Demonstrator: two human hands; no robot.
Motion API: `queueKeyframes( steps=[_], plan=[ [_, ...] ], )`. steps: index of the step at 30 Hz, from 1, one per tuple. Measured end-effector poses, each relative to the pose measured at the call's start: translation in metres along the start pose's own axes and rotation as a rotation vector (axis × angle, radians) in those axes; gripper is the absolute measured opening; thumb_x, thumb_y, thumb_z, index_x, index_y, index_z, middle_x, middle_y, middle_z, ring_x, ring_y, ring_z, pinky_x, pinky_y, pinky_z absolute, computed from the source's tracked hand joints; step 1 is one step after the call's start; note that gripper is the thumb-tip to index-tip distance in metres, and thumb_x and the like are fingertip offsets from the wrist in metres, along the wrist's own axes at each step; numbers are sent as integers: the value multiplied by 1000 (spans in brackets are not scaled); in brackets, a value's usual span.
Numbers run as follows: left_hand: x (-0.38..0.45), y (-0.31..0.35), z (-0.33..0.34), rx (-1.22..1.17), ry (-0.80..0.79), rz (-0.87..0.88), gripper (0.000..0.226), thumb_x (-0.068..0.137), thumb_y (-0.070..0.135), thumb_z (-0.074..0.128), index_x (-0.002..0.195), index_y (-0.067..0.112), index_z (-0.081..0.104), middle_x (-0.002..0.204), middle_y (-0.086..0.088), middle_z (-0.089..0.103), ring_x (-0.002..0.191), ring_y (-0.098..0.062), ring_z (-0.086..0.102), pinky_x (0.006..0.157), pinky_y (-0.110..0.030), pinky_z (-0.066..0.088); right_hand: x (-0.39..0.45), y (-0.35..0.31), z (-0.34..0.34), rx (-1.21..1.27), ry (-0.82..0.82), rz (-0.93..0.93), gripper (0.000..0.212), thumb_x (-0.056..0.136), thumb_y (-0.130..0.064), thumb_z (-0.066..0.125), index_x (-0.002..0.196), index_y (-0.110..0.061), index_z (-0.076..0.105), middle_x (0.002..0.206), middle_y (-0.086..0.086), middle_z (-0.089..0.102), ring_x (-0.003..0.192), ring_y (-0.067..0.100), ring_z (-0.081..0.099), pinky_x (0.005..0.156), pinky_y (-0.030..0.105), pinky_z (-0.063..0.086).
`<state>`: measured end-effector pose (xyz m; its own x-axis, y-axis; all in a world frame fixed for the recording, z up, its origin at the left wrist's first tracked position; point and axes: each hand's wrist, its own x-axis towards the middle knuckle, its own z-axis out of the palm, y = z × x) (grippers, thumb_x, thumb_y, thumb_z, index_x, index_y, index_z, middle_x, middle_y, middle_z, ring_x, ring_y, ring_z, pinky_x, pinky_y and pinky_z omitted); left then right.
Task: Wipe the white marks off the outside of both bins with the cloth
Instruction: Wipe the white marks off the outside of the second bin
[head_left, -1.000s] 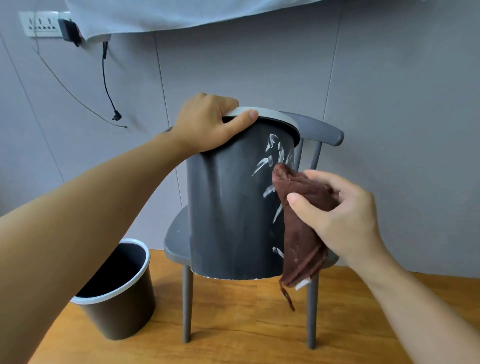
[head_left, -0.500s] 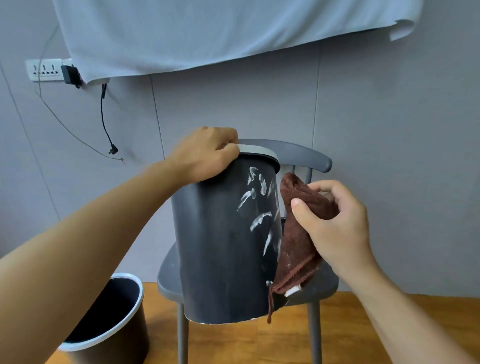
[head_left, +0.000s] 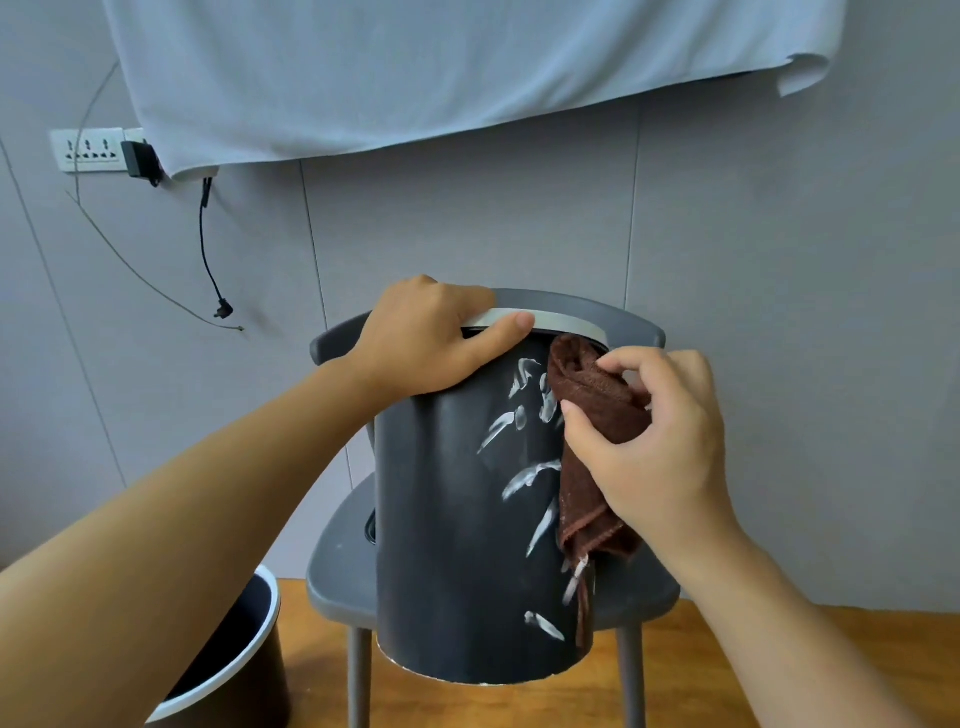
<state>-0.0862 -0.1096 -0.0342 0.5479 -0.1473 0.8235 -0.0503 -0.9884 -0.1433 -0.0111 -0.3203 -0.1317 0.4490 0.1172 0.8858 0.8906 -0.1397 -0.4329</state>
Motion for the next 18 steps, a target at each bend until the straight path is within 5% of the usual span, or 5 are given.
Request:
queueKeyframes(
  steps=[4,9,12,16,18],
  plan=[
    [1,-4,3,-11,-48,-69,63,93,66,40,56,16,34,45,1,30,45,-18,29,47,-31,23,-7,-6,11,-102,-10,-31,41,81,-44,78,115,-27,65,112,2,48,103,27,56,79,34,56],
    [-2,-6,5,6,-19,-111,63,94,64,38,57,13,38,44,0,31,46,-20,32,48,-32,28,-13,-7,16,-66,-32,-80,41,94,-45,56,123,-17,66,112,2,60,99,24,60,76,26,53],
    [-3,-7,5,6,-2,-112,64,94,64,37,58,11,40,44,-1,34,46,-22,35,49,-33,31,-11,-9,15,41,-52,-66,32,91,-36,64,118,-19,65,108,-6,64,100,15,62,83,20,52],
    [-3,-7,6,22,-8,-120,65,93,65,37,60,9,44,45,-3,39,47,-24,41,50,-36,37,-2,-11,15,258,-63,222,41,81,-28,82,114,-34,60,98,-20,69,96,-5,66,76,3,47],
    [-2,-6,6,48,-29,-126,66,93,66,31,62,10,45,46,-3,39,49,-25,43,51,-37,40,1,-11,14,200,-60,184,39,81,-26,84,116,-33,67,99,-21,71,96,-4,67,78,5,49]
  ],
)
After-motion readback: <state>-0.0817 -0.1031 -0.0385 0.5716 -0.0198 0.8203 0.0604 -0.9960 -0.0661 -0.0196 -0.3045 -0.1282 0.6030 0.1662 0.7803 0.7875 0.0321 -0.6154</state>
